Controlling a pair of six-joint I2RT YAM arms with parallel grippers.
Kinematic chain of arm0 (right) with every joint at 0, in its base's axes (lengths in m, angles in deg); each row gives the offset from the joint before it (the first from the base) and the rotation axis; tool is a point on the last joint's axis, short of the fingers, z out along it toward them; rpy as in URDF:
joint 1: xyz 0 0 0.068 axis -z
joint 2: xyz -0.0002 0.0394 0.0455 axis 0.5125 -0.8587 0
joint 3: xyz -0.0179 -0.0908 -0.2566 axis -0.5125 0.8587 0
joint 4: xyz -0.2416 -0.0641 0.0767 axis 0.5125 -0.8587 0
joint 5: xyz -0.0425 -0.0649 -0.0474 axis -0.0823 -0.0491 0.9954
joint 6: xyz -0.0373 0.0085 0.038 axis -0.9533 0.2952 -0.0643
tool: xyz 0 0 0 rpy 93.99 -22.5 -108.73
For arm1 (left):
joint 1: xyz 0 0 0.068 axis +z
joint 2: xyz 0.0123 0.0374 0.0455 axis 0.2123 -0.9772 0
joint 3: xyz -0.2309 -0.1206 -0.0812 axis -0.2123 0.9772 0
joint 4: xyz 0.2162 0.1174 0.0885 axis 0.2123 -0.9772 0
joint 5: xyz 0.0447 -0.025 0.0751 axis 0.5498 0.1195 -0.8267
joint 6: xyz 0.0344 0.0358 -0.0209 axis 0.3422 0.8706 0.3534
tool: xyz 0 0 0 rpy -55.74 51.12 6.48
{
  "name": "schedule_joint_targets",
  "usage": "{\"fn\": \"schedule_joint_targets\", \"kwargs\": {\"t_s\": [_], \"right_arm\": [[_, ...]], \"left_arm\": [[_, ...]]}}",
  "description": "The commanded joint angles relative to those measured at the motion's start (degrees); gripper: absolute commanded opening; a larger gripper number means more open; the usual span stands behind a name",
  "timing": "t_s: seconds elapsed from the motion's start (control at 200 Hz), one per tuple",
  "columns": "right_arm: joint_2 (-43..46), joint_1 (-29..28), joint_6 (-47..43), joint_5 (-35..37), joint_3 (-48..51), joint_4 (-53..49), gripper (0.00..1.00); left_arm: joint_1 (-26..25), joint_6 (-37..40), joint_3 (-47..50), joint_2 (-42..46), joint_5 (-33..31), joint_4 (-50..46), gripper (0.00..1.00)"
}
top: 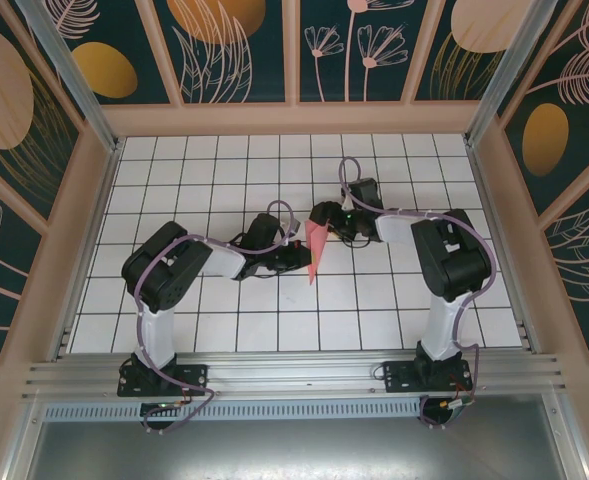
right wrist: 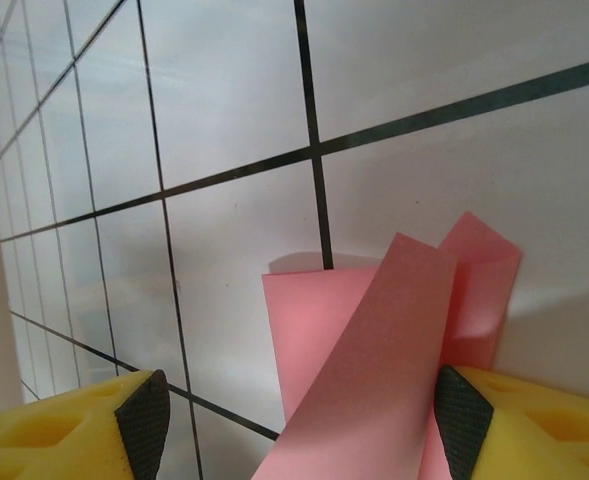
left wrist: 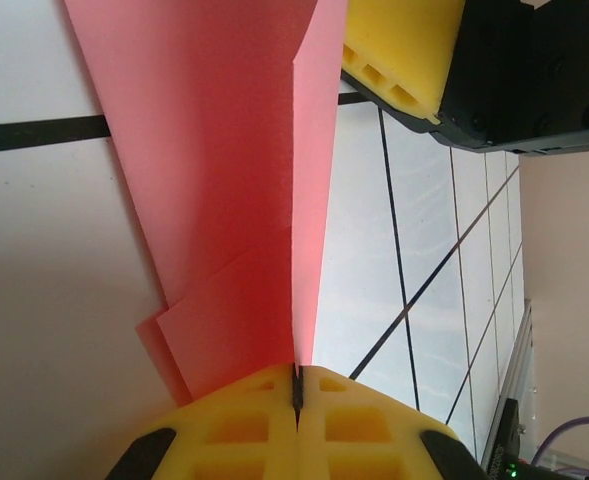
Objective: Fold a paper plane with a square sheet of paper (fold left side to right side)
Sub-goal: Fold the wing for the fifth time at the center of the table.
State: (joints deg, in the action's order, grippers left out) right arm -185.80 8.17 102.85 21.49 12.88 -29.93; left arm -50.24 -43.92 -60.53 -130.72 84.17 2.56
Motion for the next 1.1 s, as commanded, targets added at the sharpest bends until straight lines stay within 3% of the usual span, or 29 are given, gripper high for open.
{"fn": "schedule_joint_targets", "kwargs": {"t_s": [0.0, 0.35, 0.771, 1.096], "right_arm": [[-2.99, -0.95, -2.87, 2.60, -2.56, -5.82, 0.74], [-5.33, -1.78, -4.83, 4.09, -4.32, -9.65, 0.75], [-3.97, -2.00, -4.92, 1.51, -3.19, -5.99, 0.75], [6.14, -1.25, -6.75, 5.41, -1.09, -4.18, 0.76]], "left_arm": [[0.45, 2.07, -1.65, 1.98, -0.80, -2.75, 0.04], [1.41, 4.07, -2.10, 2.34, -1.02, -5.54, 0.05], [2.07, 4.27, -1.59, 1.29, 0.63, -3.92, 0.06], [2.12, 3.79, -1.31, 1.11, 1.13, -2.89, 0.06]]}}
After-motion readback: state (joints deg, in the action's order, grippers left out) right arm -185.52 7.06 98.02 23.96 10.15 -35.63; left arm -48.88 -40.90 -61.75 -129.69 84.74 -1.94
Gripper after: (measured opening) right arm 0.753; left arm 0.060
